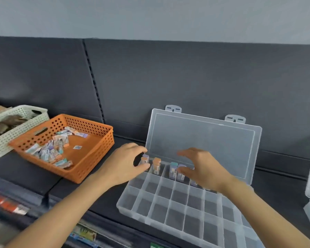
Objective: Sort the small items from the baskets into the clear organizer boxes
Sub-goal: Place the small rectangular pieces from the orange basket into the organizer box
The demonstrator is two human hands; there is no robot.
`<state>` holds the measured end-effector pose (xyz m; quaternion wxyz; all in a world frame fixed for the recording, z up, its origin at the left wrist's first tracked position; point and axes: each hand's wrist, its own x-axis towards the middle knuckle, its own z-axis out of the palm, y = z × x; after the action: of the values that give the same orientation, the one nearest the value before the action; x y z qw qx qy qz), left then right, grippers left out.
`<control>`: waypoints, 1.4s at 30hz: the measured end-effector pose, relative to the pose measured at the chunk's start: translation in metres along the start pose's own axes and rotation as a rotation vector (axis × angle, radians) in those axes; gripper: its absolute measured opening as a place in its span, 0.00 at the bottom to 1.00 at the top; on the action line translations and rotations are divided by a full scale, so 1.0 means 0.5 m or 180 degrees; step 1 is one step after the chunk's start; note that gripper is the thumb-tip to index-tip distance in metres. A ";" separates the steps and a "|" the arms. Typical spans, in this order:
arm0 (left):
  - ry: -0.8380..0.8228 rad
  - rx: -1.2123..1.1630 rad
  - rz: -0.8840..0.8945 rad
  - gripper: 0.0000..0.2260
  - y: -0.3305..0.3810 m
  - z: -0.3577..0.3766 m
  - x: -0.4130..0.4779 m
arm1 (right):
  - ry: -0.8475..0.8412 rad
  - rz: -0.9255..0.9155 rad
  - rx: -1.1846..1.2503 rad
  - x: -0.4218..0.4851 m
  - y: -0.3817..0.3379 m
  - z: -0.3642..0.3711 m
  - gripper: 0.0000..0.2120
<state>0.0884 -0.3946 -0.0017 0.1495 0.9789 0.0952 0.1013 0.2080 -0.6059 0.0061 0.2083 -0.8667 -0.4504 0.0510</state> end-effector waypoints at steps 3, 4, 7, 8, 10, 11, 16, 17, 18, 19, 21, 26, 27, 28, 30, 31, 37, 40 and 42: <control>0.0128 0.0051 -0.0172 0.23 -0.056 -0.032 -0.028 | -0.0104 -0.0143 0.0014 0.032 -0.051 0.016 0.24; 0.0148 0.0056 -0.0214 0.24 -0.076 -0.043 -0.035 | -0.0114 -0.0196 -0.0008 0.044 -0.070 0.021 0.26; 0.0204 0.0087 -0.0258 0.24 -0.142 -0.075 -0.047 | -0.0075 -0.0280 0.0006 0.085 -0.126 0.043 0.27; 0.0226 0.0098 -0.0248 0.24 -0.165 -0.086 -0.049 | -0.0068 -0.0275 0.0029 0.099 -0.145 0.052 0.27; 0.0241 0.0090 -0.0232 0.24 -0.214 -0.105 -0.053 | -0.0076 -0.0240 0.0035 0.128 -0.183 0.073 0.28; 0.0219 0.0085 -0.0221 0.25 -0.240 -0.114 -0.056 | -0.0089 -0.0224 0.0037 0.142 -0.204 0.084 0.29; 0.0144 0.0070 -0.0167 0.26 -0.375 -0.155 -0.071 | -0.0036 -0.0339 -0.0094 0.219 -0.307 0.142 0.32; 0.0093 0.0069 -0.0184 0.26 -0.403 -0.162 -0.074 | -0.0016 -0.0367 -0.0108 0.234 -0.328 0.153 0.31; 0.0043 0.0052 -0.0179 0.27 -0.430 -0.169 -0.076 | 0.0001 -0.0398 -0.0119 0.247 -0.350 0.163 0.31; -0.0009 0.0033 -0.0171 0.28 -0.454 -0.177 -0.079 | 0.0012 -0.0423 -0.0135 0.262 -0.371 0.175 0.31; -0.0037 0.0008 -0.0118 0.27 -0.496 -0.191 -0.084 | 0.0015 -0.0405 -0.0142 0.289 -0.411 0.199 0.31; -0.0114 -0.0014 -0.0142 0.26 -0.577 -0.211 -0.083 | 0.0095 -0.0406 -0.0026 0.347 -0.481 0.251 0.27; -0.0150 -0.0030 -0.0175 0.26 -0.592 -0.211 -0.082 | 0.0095 -0.0420 -0.0046 0.357 -0.489 0.262 0.26; -0.0188 -0.0054 -0.0206 0.26 -0.606 -0.210 -0.080 | 0.0092 -0.0431 -0.0068 0.366 -0.494 0.272 0.25; -0.0272 -0.0099 -0.0245 0.26 -0.626 -0.206 -0.076 | 0.0071 -0.0472 -0.0093 0.380 -0.502 0.286 0.25; -0.0306 -0.0107 -0.0248 0.26 -0.633 -0.204 -0.074 | 0.0052 -0.0477 -0.0104 0.387 -0.506 0.289 0.24; -0.0324 -0.0080 -0.0320 0.23 -0.660 -0.191 -0.053 | -0.0188 -0.0370 -0.0002 0.428 -0.498 0.299 0.23; -0.0391 -0.0004 -0.0472 0.20 -0.673 -0.189 -0.040 | -0.0229 -0.0368 0.0077 0.448 -0.486 0.307 0.23; -0.0454 0.0116 -0.0531 0.19 -0.681 -0.190 -0.025 | -0.0199 -0.0406 0.0135 0.459 -0.479 0.311 0.23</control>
<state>0.0015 -0.0521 -0.0211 0.1459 0.9749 0.1674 0.0167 0.1181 -0.2512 -0.0149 0.2154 -0.8296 -0.5097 0.0741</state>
